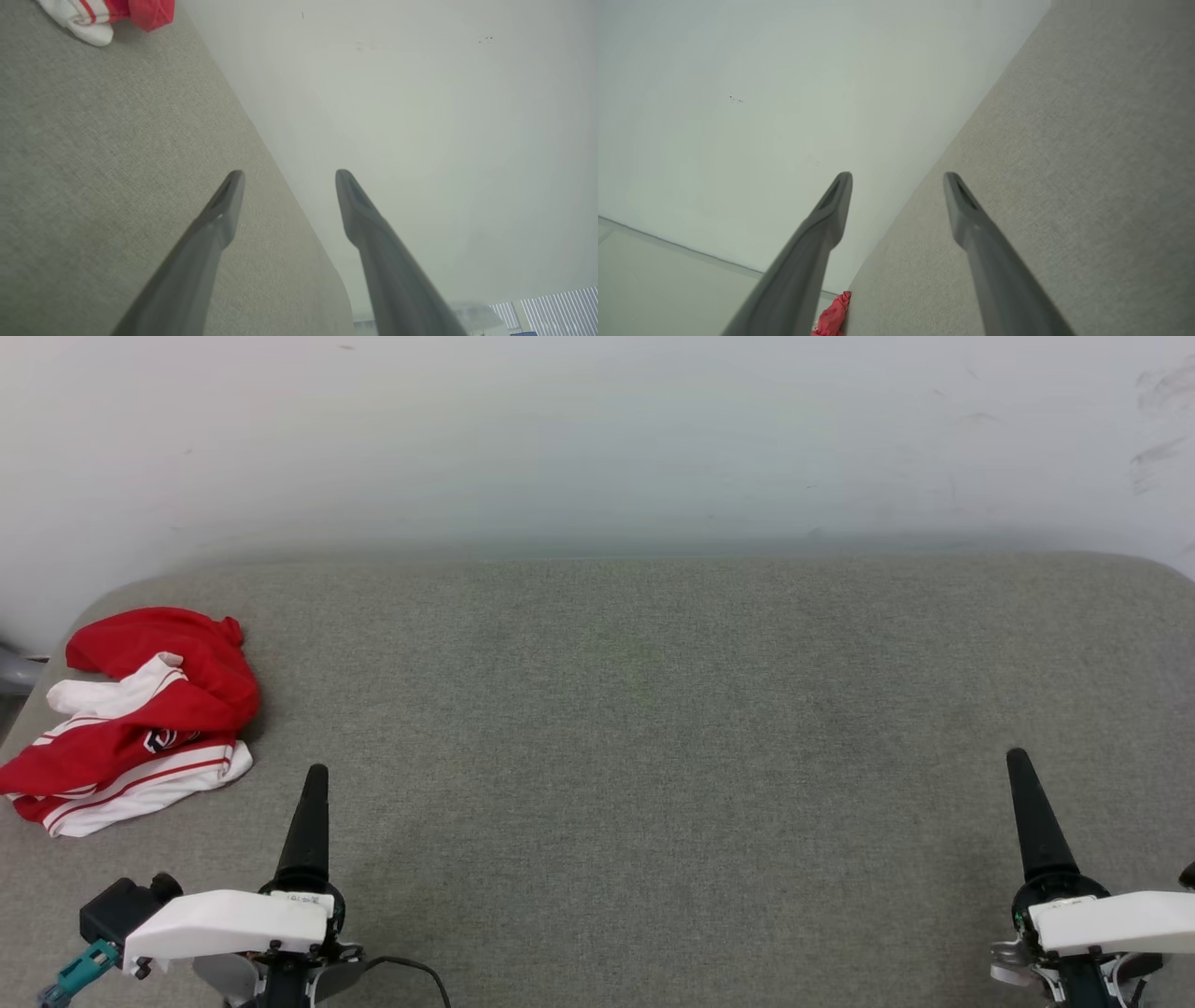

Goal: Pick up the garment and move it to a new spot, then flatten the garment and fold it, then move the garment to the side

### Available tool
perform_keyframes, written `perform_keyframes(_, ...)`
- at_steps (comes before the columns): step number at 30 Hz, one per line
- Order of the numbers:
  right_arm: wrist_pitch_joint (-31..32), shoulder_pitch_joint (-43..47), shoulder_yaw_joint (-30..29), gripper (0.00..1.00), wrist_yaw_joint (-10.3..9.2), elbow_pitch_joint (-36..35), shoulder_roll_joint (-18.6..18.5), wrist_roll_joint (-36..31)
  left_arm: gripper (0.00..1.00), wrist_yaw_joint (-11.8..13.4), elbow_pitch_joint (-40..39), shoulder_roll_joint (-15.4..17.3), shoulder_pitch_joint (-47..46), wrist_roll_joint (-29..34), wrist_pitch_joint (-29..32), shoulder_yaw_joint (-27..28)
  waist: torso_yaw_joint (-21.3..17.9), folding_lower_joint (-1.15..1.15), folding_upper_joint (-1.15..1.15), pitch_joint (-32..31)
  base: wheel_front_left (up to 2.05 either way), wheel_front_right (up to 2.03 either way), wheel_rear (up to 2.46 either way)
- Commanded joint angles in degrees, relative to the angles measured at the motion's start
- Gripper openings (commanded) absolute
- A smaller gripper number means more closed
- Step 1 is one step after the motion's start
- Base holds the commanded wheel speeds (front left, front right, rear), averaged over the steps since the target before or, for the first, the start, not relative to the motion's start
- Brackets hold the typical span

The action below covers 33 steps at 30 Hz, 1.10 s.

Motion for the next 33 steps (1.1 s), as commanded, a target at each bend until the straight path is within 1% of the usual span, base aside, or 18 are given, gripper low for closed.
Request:
perform_keyframes(1,-0.78,-0.27,0.20,1.00,0.00,-2.15,-0.08,-3.53,1.00,0.94,-1.87,0.12,-0.55,3.50,-0.74,-0.56,0.00,0.00,0.00,0.04,0.00,0.00,0.00)
perform_keyframes(10,-2.66,0.42,1.52,1.00,0.00,-4.94,-0.08,-15.83,1.00,3.87,-3.84,0.13,0.02,15.10,-2.63,-2.67,0.05,0.00,0.00,0.20,0.00,0.00,0.00)
perform_keyframes(15,-3.67,1.00,2.03,1.00,0.00,-5.42,-0.08,-21.79,1.00,4.87,-4.26,0.15,0.12,20.95,-3.64,-3.48,0.13,0.00,0.00,0.25,0.00,0.00,0.00)
perform_keyframes(20,-4.61,1.37,2.12,1.00,0.00,-6.08,-0.08,-26.54,1.00,5.78,-4.75,0.15,0.43,25.50,-4.56,-4.20,0.17,0.00,0.00,0.30,0.00,0.00,0.00)
perform_keyframes(21,-4.61,1.37,2.12,1.00,0.00,-6.08,-0.08,-26.54,1.00,5.78,-4.75,0.15,0.43,25.50,-4.56,-4.20,0.17,0.00,0.00,0.30,0.00,0.00,0.00)
perform_keyframes(33,-6.65,2.41,2.72,1.00,0.00,-6.75,-0.07,-37.11,1.00,7.13,-5.32,0.60,1.23,35.82,-6.64,-6.03,0.19,0.00,0.00,0.31,0.00,0.00,0.00)
